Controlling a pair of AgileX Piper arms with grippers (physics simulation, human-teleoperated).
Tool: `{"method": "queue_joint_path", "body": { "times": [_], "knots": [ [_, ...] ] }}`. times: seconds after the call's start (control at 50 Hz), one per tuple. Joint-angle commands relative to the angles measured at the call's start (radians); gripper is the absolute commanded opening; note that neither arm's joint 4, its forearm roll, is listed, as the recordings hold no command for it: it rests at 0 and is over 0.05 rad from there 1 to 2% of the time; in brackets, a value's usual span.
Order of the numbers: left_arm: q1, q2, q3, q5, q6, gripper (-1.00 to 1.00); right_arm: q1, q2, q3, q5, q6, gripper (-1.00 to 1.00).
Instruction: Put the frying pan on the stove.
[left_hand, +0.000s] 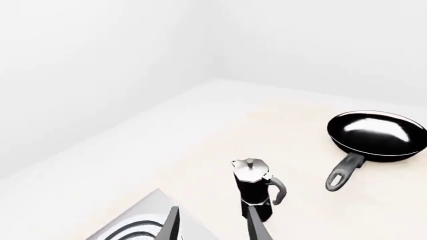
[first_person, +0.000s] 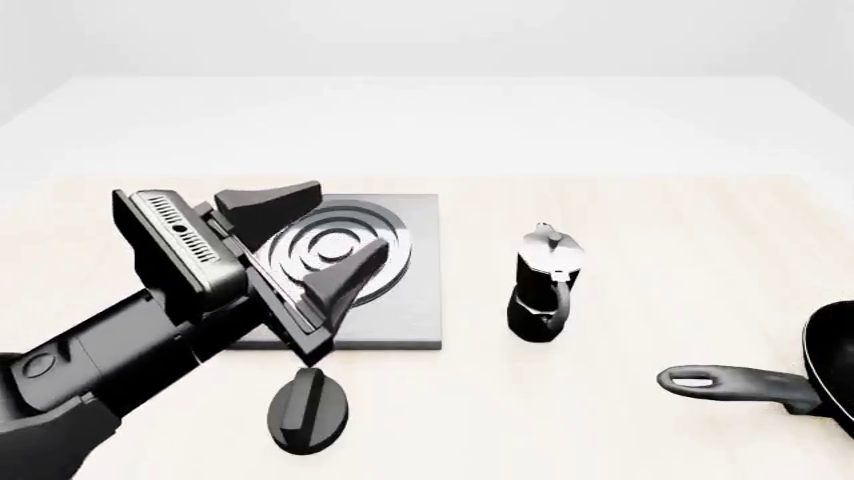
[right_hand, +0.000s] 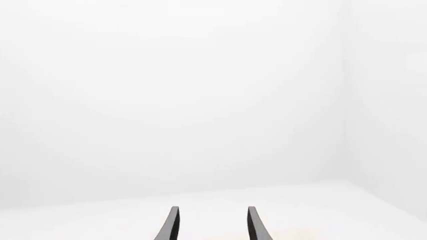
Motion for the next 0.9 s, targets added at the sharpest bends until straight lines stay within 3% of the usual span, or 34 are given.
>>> {"method": "queue_joint_path", "body": {
  "times": [0.02, 0.32, 0.62, 0.9],
  "knots": [
    [-0.095, 0.092, -0.068, -0.008, 0.013, 1.0, -0.009, 0.0, -0.039, 0.027, 0.01, 1.0],
    [-0.211, 0.217, -0.163, -0.016, 0.007, 1.0, -0.02, 0.0, -0.066, 0.046, 0.025, 1.0],
    [-0.271, 0.314, -0.255, -0.003, -0.004, 1.0, -0.035, 0.0, -0.082, 0.041, 0.038, 1.0],
    [-0.313, 0.38, -0.32, 0.019, -0.008, 1.0, -0.057, 0.0, -0.194, 0.11, 0.058, 1.0]
  ]
}}
